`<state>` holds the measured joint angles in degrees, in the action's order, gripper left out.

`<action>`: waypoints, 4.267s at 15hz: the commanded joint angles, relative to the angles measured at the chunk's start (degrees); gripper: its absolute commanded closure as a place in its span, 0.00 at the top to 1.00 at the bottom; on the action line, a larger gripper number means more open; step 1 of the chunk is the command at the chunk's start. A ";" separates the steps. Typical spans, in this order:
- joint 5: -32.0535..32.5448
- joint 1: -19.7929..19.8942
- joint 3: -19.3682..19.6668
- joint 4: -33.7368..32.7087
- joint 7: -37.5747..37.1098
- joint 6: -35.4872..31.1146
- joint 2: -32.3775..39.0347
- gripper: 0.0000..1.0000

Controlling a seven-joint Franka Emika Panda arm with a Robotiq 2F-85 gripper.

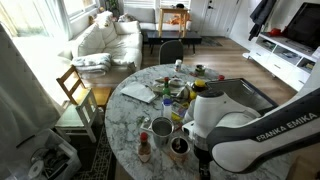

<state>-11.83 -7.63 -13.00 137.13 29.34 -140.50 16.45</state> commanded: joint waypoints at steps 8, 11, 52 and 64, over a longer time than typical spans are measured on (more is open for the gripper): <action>2.43 0.60 -0.71 0.42 -2.19 0.33 -1.31 0.08; 0.88 0.83 -1.37 0.57 -1.80 1.44 -3.68 0.08; 6.48 0.07 3.25 11.72 -6.45 -5.21 -12.98 0.08; 6.57 0.19 3.16 11.44 -6.28 -4.77 -12.38 0.56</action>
<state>-6.12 -7.52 -9.98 147.80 23.62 -144.03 4.23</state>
